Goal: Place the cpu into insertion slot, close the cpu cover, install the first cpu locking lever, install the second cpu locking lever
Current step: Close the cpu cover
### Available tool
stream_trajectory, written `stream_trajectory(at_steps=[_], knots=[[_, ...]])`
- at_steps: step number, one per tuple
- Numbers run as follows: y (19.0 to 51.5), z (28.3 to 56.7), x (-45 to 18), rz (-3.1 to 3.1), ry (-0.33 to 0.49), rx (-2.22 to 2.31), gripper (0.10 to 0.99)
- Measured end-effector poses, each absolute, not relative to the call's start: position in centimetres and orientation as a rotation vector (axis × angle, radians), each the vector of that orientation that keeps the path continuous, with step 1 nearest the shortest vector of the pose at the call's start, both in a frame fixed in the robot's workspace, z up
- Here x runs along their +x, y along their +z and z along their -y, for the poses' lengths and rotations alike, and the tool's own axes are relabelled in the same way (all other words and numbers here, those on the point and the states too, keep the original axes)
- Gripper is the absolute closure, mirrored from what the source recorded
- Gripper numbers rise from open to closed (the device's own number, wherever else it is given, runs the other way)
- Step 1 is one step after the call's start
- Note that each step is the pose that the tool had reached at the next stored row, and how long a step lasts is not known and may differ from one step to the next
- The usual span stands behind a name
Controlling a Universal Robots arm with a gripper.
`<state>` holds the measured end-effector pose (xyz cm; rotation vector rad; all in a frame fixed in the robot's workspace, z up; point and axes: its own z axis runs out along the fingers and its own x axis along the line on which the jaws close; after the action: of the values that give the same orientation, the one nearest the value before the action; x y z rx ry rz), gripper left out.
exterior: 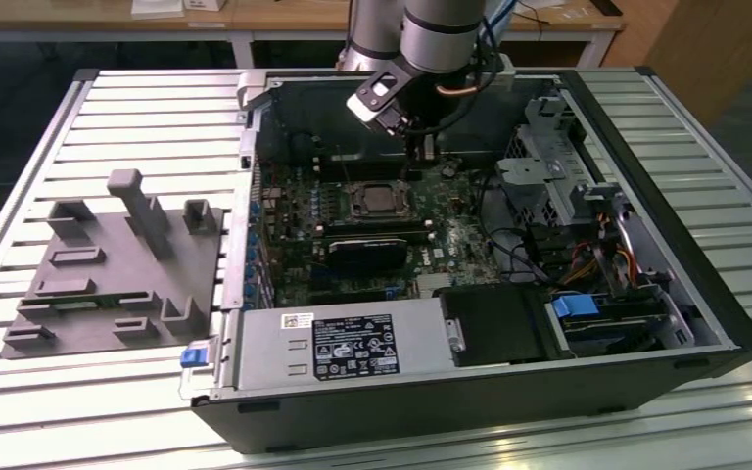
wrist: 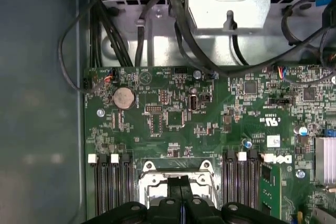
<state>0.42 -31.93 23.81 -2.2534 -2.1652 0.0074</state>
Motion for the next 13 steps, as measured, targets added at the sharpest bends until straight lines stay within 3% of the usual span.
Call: stream_trajectory(at_steps=[13], knots=[[23.5,31.9,-3.0,2.188,-0.047,-2.277,0.984]])
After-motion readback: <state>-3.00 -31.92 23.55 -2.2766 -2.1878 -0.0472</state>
